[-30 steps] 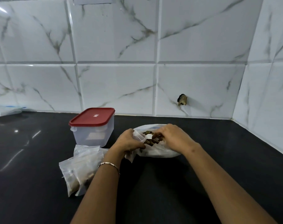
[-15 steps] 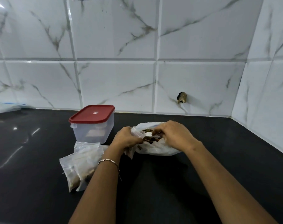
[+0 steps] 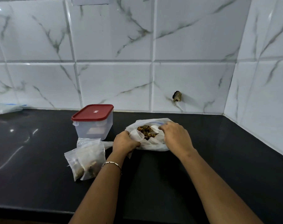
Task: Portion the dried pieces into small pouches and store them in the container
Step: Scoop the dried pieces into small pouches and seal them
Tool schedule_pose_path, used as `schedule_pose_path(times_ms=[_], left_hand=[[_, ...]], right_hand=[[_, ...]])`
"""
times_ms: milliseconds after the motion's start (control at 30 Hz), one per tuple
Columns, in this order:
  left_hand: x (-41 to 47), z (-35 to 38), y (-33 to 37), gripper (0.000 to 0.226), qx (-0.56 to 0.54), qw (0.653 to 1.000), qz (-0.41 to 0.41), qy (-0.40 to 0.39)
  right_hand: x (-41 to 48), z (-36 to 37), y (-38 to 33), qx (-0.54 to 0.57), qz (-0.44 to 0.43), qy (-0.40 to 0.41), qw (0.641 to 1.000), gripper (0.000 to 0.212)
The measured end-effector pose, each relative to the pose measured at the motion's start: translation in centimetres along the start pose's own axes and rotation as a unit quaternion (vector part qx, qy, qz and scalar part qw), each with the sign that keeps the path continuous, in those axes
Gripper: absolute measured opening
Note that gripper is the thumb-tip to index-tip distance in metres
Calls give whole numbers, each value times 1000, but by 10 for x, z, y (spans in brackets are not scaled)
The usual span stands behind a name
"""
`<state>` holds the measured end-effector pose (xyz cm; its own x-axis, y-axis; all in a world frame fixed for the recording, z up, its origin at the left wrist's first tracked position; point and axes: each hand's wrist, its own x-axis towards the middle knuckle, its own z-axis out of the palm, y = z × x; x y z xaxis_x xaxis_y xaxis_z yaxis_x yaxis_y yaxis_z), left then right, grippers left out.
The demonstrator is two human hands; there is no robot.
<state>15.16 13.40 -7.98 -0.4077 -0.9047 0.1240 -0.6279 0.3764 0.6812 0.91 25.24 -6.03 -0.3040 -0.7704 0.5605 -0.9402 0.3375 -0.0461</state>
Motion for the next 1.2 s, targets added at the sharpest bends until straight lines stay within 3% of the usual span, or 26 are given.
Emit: schedule_pose_path(times_ms=[167,433,667,867,1067,1200], left_hand=[[-4,-2,4,30,14,1000,15,-11],[2,-3,3,40,-92,995,-13,-40],[8,-1,3,38,-112,992,-23,-49],[13,-1,2,30,-158,984,-28,-78],[17,1,2,23,-191,977,-41,-85],[16,0,4,24,-219,969,-52,-105]], right_hand=[[0,8,-1,-41,-10,-19,999,32],[14,20,4,178,130,-75,973,35],[11,16,2,66,86,-33,994,37],[16,17,11,221,151,-93,959,36],[8,6,-4,-18,63,-20,998,27],[10,9,-7,2,83,-29,996,30]])
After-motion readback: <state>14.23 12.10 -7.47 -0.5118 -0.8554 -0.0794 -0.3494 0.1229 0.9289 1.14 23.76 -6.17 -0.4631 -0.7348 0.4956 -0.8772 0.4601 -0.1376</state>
